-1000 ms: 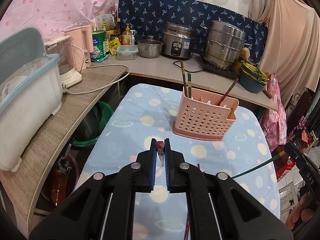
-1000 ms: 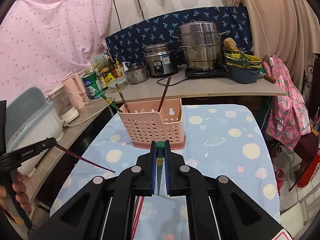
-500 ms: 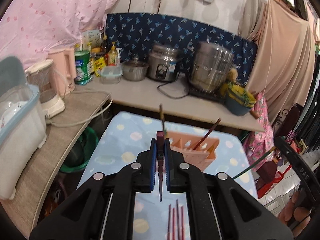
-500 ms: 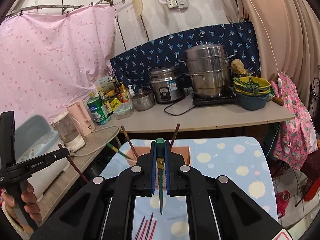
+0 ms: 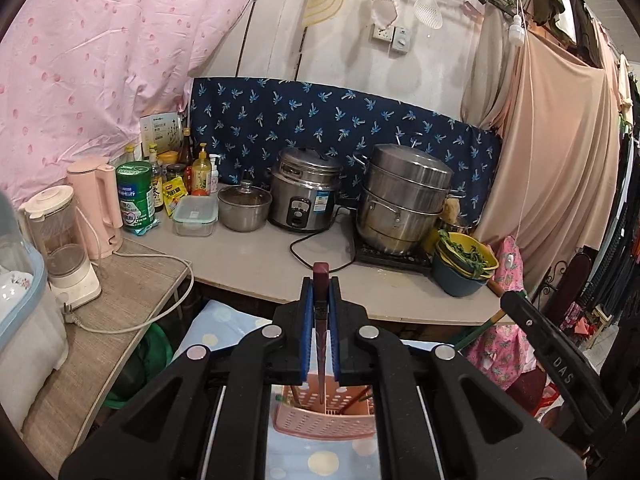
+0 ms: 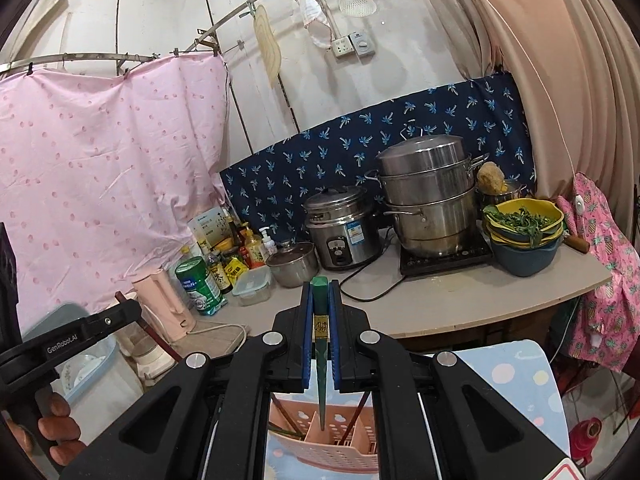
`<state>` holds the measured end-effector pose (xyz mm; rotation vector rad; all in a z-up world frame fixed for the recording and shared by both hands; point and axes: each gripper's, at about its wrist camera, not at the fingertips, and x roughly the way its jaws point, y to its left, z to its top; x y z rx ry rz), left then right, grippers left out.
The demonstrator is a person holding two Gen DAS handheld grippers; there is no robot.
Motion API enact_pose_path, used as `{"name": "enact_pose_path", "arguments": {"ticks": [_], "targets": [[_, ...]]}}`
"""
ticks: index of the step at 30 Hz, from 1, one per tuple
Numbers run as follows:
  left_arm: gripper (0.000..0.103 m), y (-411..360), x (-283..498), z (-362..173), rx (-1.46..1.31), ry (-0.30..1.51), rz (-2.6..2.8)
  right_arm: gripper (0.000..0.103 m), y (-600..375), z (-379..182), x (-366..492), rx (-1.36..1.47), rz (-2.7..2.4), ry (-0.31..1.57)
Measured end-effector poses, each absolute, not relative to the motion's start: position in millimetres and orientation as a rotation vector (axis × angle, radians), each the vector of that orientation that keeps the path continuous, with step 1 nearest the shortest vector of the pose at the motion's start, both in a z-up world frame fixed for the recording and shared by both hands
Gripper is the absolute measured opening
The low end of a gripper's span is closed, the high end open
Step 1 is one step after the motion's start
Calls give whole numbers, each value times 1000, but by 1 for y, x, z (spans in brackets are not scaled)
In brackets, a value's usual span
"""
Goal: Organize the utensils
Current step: 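Lower both chopsticks into the basket and open both tools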
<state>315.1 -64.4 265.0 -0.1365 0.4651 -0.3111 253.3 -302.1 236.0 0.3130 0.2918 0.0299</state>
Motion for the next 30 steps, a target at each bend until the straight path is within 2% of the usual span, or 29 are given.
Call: {"name": "enact_pose_path", "arguments": {"ticks": [11,18,20,23,25,27,30], "targets": [[7,-76,354,202,-104,580,-274,7,-303,177,298,307,14,437],[7,-78,358,187,-94,603,-260,7,-302,160,308,295,1,480],[7,-79,356,186,-86,599,-253,11,-302,158,308,296,1,480],[11,-80,354,186,-74,592,-246,13,-300,159,306,274,-8,477],[20,-79,352,187,-76,588,-244,16,-298,160,302,266,-11,469],[22,-79,349,188,-73,582,-242,21,-298,162,298,265,-13,459],[23,-79,344,192,-75,576,-246,22,-296,167,292,258,-14,447]]}}
